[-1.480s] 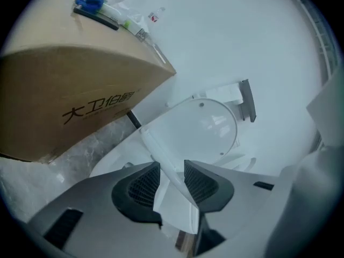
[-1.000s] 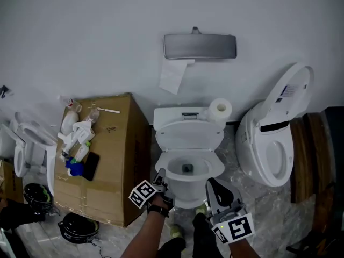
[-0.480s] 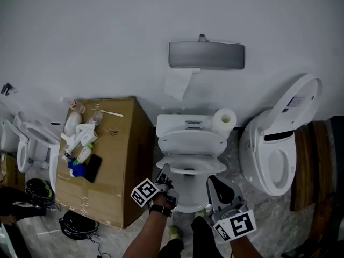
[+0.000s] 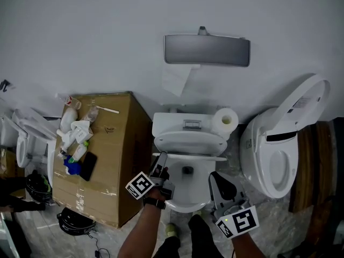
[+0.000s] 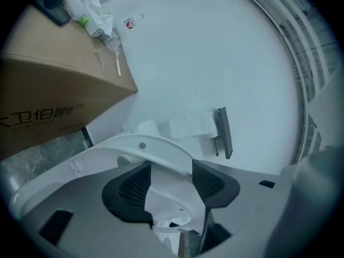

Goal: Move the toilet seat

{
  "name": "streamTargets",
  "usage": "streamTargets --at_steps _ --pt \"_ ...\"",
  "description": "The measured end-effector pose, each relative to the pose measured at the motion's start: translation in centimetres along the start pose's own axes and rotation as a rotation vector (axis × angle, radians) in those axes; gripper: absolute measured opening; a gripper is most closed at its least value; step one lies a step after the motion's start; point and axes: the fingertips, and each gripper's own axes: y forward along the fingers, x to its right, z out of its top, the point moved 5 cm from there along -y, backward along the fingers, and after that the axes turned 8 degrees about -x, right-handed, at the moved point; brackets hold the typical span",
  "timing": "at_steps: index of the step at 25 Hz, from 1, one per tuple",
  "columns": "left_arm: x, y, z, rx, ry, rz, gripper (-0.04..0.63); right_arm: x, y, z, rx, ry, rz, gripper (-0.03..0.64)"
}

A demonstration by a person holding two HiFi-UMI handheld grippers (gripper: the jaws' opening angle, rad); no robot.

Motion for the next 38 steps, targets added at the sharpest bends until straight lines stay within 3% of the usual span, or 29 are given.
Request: streamTargets --at_steps 3,6,10,13,18,31,34,38 --pt "0.5 0.8 0.1 0.015 -0.007 -0.056 0.242 0.5 0.5 -0.3 -0.007 0.007 0.018 0.014" --pt "-0.1 1.1 0.8 -0.020 0.169 0.012 0.252 1.0 1.1 -0.5 -0.011 0.005 0.032 0.014" --pt "0.8 2.8 0.9 -0.062 0.325 -0.036 0.250 1.5 1.7 -0.9 -0.016 0.006 0.043 0.014" --pt "0.6 3.3 1.2 -0.064 0.358 -0.004 0.201 1.6 1.8 -1.3 -0.020 0.006 0.050 0.014" --pt "0.1 4.0 1.6 -0.058 0.412 0.085 0.039 2.0 1.8 -1.6 -0.028 0.005 0.052 0.014" --pt "0.6 6.2 2.6 -0.063 0.524 0.187 0.035 2.5 2.0 -1.7 -0.029 0.016 0.033 0.014" --pt "1.8 5.8 2.3 -0.090 0.531 0.149 0.029 2.4 2.1 -1.3 -0.022 0.020 0.021 0.014" --pt "6.0 3.6 0.9 -0.132 0.601 0.084 0.018 1.0 2.0 -0.1 -0.018 0.012 0.018 0.014"
